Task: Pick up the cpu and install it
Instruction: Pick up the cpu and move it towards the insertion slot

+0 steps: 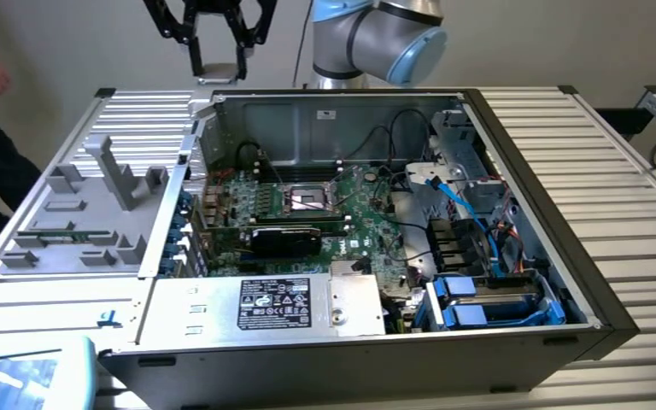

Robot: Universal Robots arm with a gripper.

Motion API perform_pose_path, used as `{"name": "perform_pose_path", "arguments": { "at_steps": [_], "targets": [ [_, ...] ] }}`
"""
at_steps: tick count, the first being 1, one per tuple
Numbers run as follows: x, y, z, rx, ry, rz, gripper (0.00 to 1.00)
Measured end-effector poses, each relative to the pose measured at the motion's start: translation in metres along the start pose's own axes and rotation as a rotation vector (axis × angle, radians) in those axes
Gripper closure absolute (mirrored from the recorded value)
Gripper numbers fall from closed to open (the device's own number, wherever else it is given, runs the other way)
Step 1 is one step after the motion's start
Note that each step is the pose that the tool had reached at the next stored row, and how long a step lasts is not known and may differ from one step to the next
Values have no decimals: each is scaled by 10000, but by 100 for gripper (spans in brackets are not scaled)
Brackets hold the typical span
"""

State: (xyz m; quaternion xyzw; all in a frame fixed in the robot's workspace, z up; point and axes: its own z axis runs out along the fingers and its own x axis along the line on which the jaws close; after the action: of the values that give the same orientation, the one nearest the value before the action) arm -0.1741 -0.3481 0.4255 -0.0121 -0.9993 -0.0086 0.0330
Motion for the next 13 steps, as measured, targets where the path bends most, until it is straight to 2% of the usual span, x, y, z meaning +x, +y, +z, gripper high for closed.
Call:
{"name": "perform_pose_path", "arguments": {
  "at_steps": [3, 5, 7, 11, 13],
  "targets": [
    [-138, 3, 6, 2, -16, 0, 45],
    [-217, 5, 16, 4, -52, -1, 45],
    [-280, 6, 26, 11, -111, -2, 45],
    [-391, 9, 39, 17, -290, -4, 45],
    [-474, 11, 40, 17, -347, -5, 45]
  ]
}}
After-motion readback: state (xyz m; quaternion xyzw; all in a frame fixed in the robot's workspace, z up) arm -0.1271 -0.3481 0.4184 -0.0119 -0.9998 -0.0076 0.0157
